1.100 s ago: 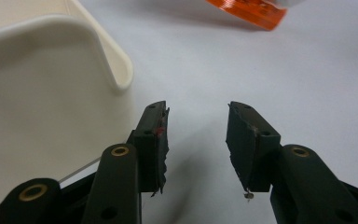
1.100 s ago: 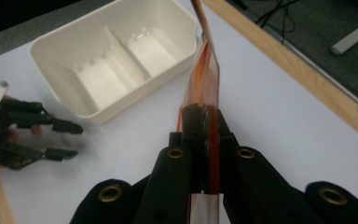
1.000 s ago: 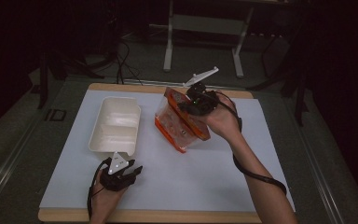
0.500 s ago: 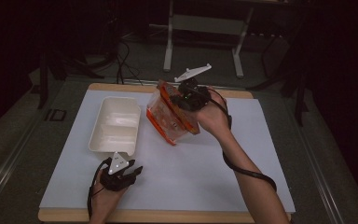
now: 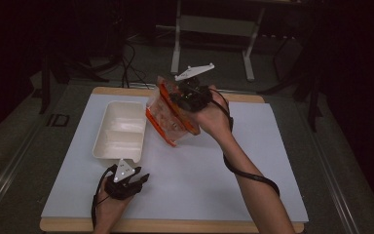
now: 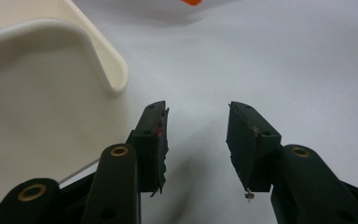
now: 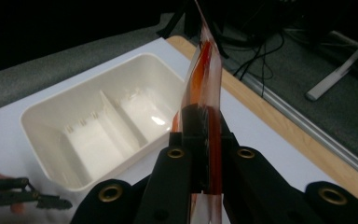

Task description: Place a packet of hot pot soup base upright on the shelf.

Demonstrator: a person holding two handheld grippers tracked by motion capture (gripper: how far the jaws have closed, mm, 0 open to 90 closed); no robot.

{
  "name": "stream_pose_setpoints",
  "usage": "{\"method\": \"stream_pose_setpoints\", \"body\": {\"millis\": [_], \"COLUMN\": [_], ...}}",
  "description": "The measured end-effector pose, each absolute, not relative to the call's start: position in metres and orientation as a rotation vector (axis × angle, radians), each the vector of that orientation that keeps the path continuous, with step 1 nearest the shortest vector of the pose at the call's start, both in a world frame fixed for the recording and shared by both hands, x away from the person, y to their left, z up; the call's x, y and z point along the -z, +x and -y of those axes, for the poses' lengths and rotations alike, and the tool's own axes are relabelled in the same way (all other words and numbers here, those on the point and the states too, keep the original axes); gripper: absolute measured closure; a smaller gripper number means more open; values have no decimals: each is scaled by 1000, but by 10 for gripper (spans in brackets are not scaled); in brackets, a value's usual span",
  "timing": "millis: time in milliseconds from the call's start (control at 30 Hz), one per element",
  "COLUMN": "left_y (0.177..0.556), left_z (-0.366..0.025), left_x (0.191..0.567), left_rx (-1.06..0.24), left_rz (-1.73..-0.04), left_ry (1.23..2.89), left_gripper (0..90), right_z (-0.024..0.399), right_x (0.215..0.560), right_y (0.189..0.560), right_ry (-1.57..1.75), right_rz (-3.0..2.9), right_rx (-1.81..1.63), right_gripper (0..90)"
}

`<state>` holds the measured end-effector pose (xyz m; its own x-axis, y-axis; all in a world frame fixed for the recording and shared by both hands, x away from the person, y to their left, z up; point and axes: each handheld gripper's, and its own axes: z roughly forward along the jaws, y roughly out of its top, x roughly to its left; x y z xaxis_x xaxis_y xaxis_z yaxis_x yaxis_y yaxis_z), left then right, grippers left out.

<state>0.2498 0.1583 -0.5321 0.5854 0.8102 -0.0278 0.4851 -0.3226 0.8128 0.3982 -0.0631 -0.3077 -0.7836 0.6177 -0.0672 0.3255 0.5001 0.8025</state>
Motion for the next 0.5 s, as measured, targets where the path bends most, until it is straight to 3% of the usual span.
{"method": "stream_pose_setpoints", "body": {"millis": [500], "left_y": [249], "left_z": [-159], "left_x": [532], "left_rx": [-497], "left_rz": [-1027], "left_ry": [1987], "left_gripper": [578], "right_z": [42], "right_x": [301], "right_y": [406], "right_ry": [772], "right_rz": [-2343], "right_rx": [-1260], "right_gripper": [900]}}
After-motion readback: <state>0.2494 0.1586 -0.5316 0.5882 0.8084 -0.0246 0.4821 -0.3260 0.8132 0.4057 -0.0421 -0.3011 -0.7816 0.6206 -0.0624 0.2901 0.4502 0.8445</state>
